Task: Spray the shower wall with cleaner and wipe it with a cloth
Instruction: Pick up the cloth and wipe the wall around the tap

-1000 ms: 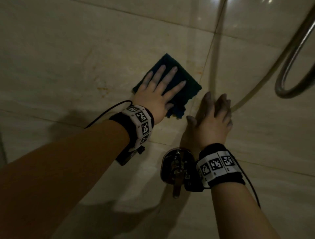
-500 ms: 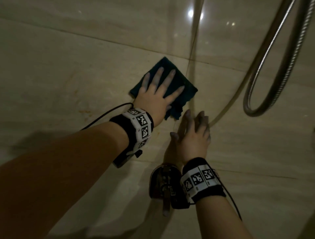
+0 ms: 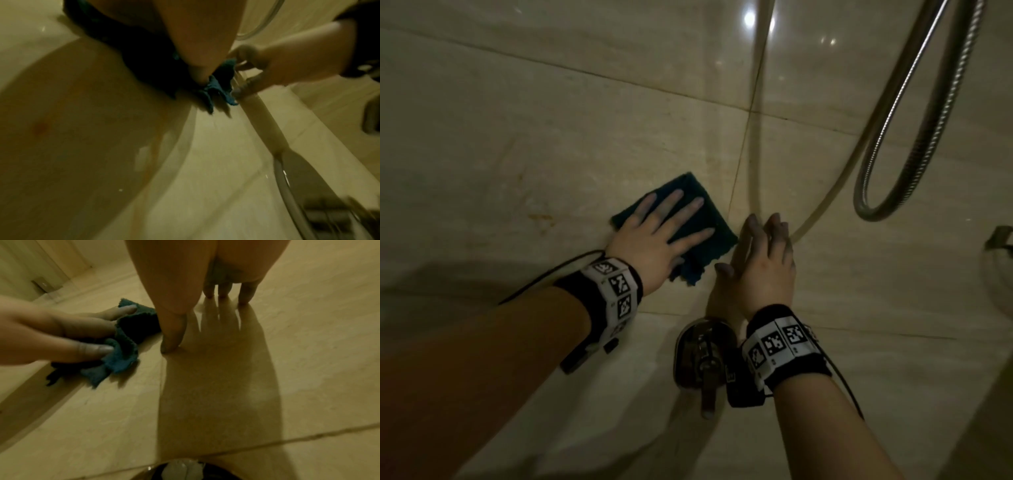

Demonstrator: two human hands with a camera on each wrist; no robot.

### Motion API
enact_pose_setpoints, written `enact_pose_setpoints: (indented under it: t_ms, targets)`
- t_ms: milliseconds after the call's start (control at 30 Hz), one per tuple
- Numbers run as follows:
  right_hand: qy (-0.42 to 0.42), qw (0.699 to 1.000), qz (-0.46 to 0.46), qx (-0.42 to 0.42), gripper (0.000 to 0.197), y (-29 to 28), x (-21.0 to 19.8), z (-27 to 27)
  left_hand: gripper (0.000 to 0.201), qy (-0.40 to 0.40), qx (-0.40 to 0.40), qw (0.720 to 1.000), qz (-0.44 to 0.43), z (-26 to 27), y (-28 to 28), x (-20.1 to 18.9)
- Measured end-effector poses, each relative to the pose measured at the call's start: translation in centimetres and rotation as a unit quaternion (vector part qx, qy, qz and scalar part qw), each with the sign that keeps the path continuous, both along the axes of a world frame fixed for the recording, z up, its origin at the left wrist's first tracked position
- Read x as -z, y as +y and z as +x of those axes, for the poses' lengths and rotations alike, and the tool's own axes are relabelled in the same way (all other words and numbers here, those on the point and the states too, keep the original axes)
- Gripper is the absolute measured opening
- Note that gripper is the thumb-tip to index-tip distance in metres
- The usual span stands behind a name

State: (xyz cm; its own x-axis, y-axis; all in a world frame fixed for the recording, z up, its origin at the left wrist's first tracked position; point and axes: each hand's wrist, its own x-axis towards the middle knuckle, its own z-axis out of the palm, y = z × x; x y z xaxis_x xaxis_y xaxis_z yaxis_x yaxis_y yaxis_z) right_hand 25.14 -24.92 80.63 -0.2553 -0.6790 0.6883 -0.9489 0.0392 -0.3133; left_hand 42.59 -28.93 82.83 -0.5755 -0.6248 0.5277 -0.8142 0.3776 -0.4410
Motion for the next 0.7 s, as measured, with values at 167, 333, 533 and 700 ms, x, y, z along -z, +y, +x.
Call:
enact_pose_setpoints:
  t_ms: [167, 333, 533, 700]
  targets:
    - [0.02, 0.999, 0.03, -0.002, 0.093, 0.6, -0.1, -0.8, 0.06, 0.017, 0.011, 0.999, -0.035, -1.3, 0.0, -3.3]
    - [0.036, 0.999, 0.025, -0.004, 0.093, 0.4, 0.2, -1.1, 0.06, 0.036, 0.001, 0.998, -0.045, -2.3, -0.1, -2.5]
    - [0.033, 0.999, 0.02, -0.012, 0.088, 0.5, 0.2, -1.1, 0.063, 0.07, 0.044, 0.996, -0.038, -1.0, -0.5, 1.9]
    - [-0.035, 0.998, -0.036, -0.049, 0.071, 0.9, -1.1, -0.5, 0.072, 0.051, -0.002, 0.999, -0.018, -0.3, -0.6, 4.4]
